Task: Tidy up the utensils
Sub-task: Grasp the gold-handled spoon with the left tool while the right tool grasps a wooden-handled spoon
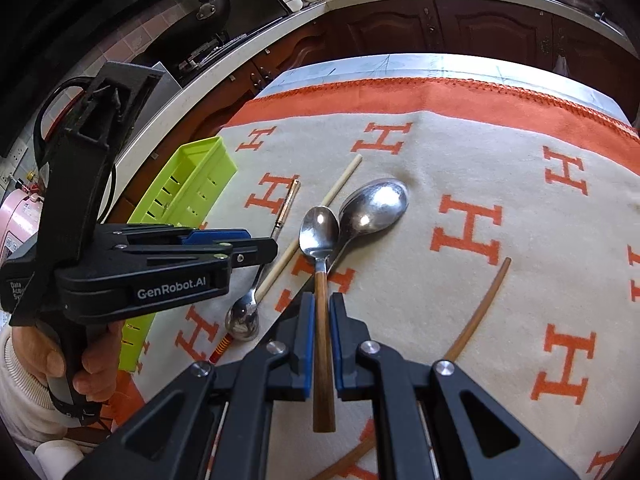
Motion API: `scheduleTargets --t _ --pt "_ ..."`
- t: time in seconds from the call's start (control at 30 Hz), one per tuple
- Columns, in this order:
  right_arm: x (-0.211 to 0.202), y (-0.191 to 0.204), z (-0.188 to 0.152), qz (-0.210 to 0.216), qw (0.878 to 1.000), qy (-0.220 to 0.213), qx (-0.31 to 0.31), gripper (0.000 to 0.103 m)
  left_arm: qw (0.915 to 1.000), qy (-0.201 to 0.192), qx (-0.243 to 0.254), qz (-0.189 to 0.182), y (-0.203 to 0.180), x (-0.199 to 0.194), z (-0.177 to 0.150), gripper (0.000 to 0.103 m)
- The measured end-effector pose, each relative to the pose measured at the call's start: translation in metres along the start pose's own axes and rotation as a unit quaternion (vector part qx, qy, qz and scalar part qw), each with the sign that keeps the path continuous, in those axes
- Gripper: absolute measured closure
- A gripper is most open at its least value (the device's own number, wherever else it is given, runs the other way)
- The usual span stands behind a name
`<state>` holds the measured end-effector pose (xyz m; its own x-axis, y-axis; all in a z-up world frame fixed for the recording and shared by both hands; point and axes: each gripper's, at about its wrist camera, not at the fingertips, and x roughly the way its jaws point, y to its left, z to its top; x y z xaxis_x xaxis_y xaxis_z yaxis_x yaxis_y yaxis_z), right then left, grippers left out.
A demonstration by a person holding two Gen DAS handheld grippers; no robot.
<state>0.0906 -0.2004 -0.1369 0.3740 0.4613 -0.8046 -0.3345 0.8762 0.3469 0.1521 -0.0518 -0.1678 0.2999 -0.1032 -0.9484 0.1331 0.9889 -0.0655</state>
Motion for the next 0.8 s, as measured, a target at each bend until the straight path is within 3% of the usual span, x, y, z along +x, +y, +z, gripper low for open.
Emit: scheduleTargets --t 0.1,0.47,0.5,0.57,0.63,0.8 --pt "0.001 0.006 -0.003 -0.013 1.0 0.003 -0.011 0.096 0.9997 0.002 0.012 0.019 -0.002 0.001 -0.001 0.076" --pt "0.019 0.021 -0.013 -0.021 0.998 0.049 -0.047 0.094 0.9992 -0.003 0.014 0.038 0.002 -0.002 -0.011 0.076" --pt "0.02 0.022 -0.013 -0.025 0.997 0.049 -0.05 0.094 0.999 -0.007 0.014 0.041 0.0 -0.003 -0.012 0.078" --pt "0.021 0.024 -0.013 -0.03 0.997 0.047 -0.055 0.094 0.9991 -0.012 0.022 0.033 -0.006 -0.003 -0.015 0.093" --pt "0.021 0.024 -0.014 -0.033 0.997 0.046 -0.056 0.094 0.9989 -0.017 0.027 0.034 -0.012 -0.003 -0.017 0.097" --pt "0.021 0.025 -0.014 -0.028 0.997 0.046 -0.054 0.095 0.9997 -0.023 0.002 -0.012 -0.005 -0.008 -0.024 0.102"
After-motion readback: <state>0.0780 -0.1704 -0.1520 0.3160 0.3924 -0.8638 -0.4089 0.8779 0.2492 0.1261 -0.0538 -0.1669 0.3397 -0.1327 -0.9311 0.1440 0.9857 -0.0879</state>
